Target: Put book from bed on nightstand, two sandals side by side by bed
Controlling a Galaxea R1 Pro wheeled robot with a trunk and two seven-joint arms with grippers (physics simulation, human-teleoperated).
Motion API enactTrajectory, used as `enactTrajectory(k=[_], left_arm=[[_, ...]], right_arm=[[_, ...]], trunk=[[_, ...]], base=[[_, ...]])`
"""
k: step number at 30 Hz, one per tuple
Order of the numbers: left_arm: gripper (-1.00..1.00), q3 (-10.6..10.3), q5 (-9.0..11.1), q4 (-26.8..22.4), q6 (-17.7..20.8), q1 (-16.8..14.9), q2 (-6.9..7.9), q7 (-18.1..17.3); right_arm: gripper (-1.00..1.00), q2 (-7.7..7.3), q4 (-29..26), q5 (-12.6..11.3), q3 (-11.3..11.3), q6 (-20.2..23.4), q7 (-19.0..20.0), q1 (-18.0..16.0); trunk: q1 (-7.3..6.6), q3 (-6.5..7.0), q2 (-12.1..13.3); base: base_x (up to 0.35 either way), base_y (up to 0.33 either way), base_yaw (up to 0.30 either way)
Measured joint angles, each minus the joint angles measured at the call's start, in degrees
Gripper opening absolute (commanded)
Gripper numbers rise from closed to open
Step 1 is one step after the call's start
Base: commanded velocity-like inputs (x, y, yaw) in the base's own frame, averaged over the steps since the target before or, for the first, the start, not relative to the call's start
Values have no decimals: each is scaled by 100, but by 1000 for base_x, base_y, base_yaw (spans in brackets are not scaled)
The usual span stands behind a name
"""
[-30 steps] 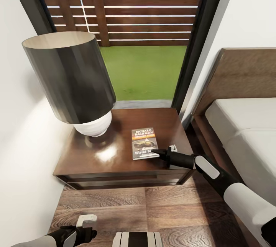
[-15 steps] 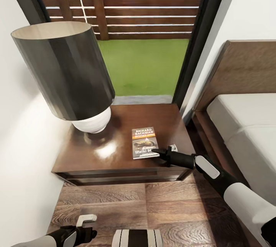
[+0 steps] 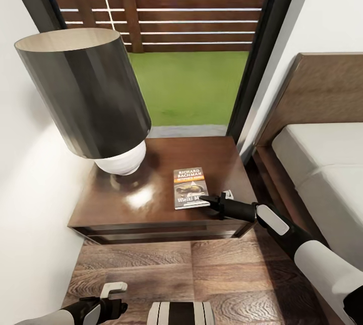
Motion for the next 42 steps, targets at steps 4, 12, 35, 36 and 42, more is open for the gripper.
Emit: enactTrajectory(k=[4, 12, 35, 36, 42], left_arm=[[100, 0, 0, 0, 0, 0, 0, 0], [100, 1, -3, 1, 0, 0, 0, 0], [100, 0, -2, 3, 0, 0, 0, 0], [100, 0, -1, 4, 0, 0, 0, 0], [100, 0, -3, 4, 0, 0, 0, 0]], right_arm=[[-100, 0, 0, -1, -1, 2, -1, 0], [100, 1, -4, -6, 2, -1, -18, 0], [100, 1, 1, 54, 3, -21, -50, 2], [100, 1, 0, 59, 4, -23, -50, 2], [100, 1, 2, 65, 4, -23, -57, 2]], trunk=[[0, 0, 0], [0, 0, 0], [-92, 456, 104], [-92, 457, 106], [-92, 457, 106]], base=[[0, 0, 0], [0, 0, 0], [0, 0, 0], [0, 0, 0], [0, 0, 0]])
